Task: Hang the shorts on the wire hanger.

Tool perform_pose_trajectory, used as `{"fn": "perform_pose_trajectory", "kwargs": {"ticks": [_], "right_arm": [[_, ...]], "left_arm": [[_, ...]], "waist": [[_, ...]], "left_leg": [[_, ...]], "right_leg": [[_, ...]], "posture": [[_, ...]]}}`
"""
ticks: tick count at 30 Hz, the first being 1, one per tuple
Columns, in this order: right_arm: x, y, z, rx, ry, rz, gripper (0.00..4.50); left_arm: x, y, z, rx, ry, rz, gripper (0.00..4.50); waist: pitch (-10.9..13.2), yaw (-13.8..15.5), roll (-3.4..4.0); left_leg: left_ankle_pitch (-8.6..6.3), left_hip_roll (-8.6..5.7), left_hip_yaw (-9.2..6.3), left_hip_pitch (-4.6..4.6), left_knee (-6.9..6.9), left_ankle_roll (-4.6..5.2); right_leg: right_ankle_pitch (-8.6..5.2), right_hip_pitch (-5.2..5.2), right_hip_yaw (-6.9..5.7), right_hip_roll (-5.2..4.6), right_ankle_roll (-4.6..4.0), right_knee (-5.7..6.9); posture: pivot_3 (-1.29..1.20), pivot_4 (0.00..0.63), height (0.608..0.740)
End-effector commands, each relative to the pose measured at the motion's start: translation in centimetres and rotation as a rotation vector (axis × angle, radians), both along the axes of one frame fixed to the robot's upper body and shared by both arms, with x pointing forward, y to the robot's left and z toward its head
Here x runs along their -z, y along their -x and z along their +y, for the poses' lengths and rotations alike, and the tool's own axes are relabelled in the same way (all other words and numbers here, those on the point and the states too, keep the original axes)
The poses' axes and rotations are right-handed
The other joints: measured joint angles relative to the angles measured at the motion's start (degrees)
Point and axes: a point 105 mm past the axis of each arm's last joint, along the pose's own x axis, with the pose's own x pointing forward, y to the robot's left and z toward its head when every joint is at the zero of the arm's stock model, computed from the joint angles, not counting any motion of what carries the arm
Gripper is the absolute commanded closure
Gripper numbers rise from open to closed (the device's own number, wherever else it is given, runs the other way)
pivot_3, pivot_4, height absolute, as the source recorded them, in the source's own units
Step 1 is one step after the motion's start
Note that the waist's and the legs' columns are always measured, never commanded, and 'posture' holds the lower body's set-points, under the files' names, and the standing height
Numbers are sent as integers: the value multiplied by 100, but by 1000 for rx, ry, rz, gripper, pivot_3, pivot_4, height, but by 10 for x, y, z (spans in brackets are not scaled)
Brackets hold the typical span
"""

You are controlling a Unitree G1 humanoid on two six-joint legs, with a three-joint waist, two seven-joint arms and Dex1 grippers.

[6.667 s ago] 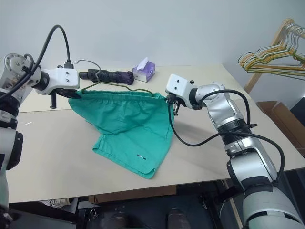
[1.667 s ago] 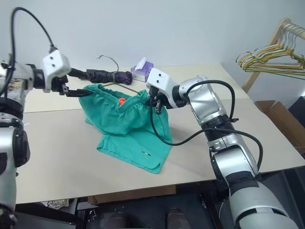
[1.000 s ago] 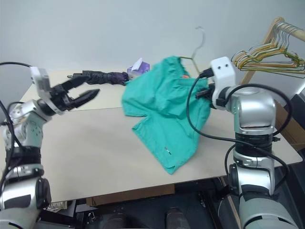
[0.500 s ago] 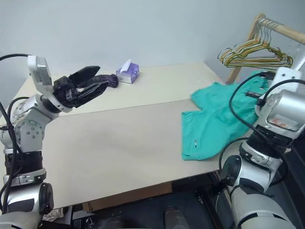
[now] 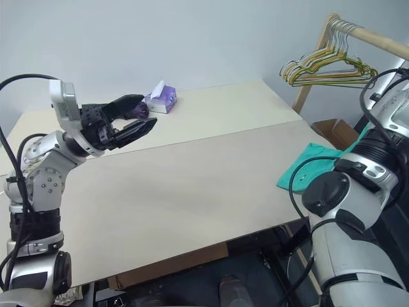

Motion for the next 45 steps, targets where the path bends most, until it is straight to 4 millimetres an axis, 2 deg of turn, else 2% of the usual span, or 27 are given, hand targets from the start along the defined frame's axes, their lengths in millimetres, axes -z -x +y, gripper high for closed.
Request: {"fn": "perform_pose_trajectory", "kwargs": {"ticks": [1,6,13,18,23,31,35,40,43,44,45], "right_arm": [[-19,9,-17,79,-28,-89,4500],[-2,12,-24,109,-102,-66,4500],[19,20,-31,138,-157,-46,4500],[30,29,-39,170,-175,-44,4500],[31,28,-39,156,-157,-37,4500],[27,20,-33,125,-89,-9,4500],[30,19,-31,128,-86,0,3281],[31,18,-30,134,-39,30,1423],[21,20,-28,152,49,50,370],[17,21,-27,158,81,54,63],[14,21,-26,161,99,55,22]], "left_arm": [[-12,13,-1,32,30,-53,31],[-20,22,5,73,100,-54,31],[-28,37,3,233,184,-102,31],[-36,41,7,290,275,-140,31],[-44,40,11,298,300,-173,31],[-42,39,4,292,274,-181,31],[-37,41,4,274,251,-158,0],[-25,40,0,247,175,-118,0],[-18,37,-2,231,125,-98,0],[-17,36,-3,230,118,-94,0],[-16,36,-3,230,115,-92,0]], "waist": [[0,7,1],[1,21,6],[1,2,19],[3,-7,26],[3,-15,26],[3,-1,27],[3,6,27],[3,14,27],[4,16,27],[5,14,30],[7,16,33]], "left_leg": [[0,0,0,0,-2,0],[2,-2,2,0,-5,3],[2,-3,1,8,-6,4],[2,-2,-2,62,-23,4],[2,-5,-3,70,-26,4],[2,-8,-4,70,-30,4],[2,-8,-4,70,-34,4],[2,-8,-3,72,-36,5],[2,-8,-3,71,-36,5],[2,-8,-3,71,-36,5],[2,-8,-3,71,-38,5]], "right_leg": [[0,0,0,0,0,-3],[0,0,1,-2,0,-5],[0,12,2,-2,1,-8],[-2,70,-4,-1,3,-27],[-2,87,0,0,4,-43],[-2,88,5,0,5,-45],[-2,87,5,1,5,-47],[-2,87,7,1,5,-47],[-2,88,7,1,5,-48],[-2,87,7,1,5,-47],[-3,86,8,1,5,-47]], "posture": [[-108,0,740],[-124,0,740],[-159,0,740],[-175,0,740],[-175,0,740],[-128,0,740],[-116,0,740],[-107,0,740],[-109,0,740],[-112,0,740],[-112,0,740]]}}
